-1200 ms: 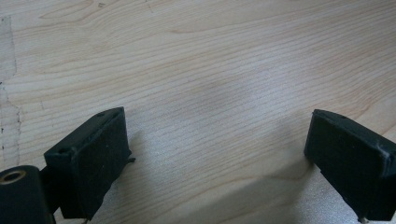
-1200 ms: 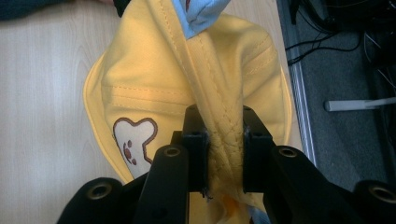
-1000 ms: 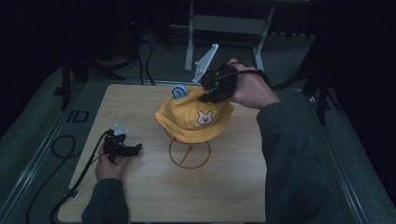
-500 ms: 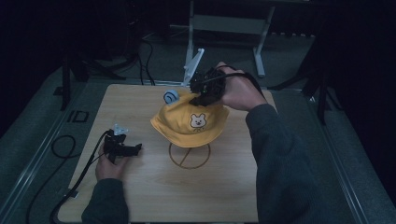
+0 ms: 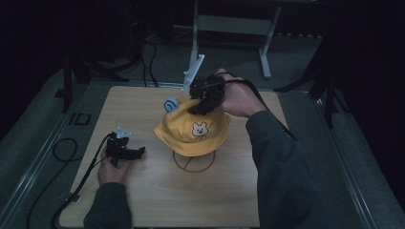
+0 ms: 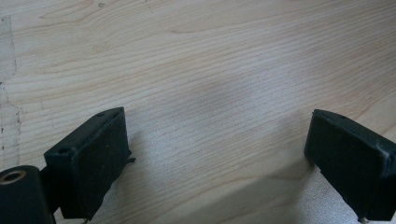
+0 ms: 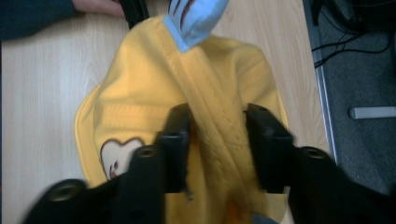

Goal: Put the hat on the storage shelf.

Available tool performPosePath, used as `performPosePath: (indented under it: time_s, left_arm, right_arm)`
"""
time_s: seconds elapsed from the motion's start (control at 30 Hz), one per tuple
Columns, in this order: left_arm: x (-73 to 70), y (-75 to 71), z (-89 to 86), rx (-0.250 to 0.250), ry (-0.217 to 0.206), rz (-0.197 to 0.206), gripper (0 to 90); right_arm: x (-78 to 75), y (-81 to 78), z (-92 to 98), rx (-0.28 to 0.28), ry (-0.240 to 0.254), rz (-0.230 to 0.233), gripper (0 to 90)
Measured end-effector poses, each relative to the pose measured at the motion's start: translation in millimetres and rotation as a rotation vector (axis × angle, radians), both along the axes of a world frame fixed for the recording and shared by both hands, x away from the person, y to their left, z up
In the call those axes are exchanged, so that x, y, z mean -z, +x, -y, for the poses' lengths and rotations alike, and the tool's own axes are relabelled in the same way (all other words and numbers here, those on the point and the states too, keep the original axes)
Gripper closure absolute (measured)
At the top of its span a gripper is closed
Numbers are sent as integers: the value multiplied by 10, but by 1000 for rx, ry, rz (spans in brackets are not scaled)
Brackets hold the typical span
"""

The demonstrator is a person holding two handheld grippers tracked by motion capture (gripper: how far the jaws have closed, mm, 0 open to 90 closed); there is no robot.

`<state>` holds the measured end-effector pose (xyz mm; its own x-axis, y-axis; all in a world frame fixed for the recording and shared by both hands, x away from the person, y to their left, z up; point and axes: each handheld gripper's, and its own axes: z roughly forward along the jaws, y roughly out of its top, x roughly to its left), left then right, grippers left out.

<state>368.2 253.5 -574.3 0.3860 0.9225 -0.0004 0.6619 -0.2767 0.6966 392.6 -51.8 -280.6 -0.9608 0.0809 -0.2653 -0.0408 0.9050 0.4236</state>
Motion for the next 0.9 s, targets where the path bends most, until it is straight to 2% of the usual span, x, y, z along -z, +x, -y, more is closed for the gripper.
performPosePath:
  time_s: [0.07, 0.27, 0.47, 0.6, 0.67, 0.7, 0.9]
  left_arm:
    - [0, 0, 0, 0, 1, 0, 62]
    - [0, 0, 0, 0, 0, 0, 62]
    - [0, 0, 0, 0, 0, 0, 62]
    - [0, 0, 0, 0, 1, 0, 62]
    - [0, 0, 0, 0, 1, 0, 62]
    - [0, 0, 0, 0, 0, 0, 62]
    - [0, 0, 0, 0, 1, 0, 62]
  right_arm:
    - [12, -10, -21, -2, 2, 7, 471]
    - [27, -28, -39, 20, -3, 28, 340]
    - [-43, -62, 22, 47, 23, 55, 201]
    - [-76, -58, 92, 85, 10, 57, 120]
    - [-93, -51, 128, 106, 9, 66, 107]
    - [-103, -54, 143, 110, 16, 56, 106]
    - [-162, -73, 231, 116, 11, 53, 104]
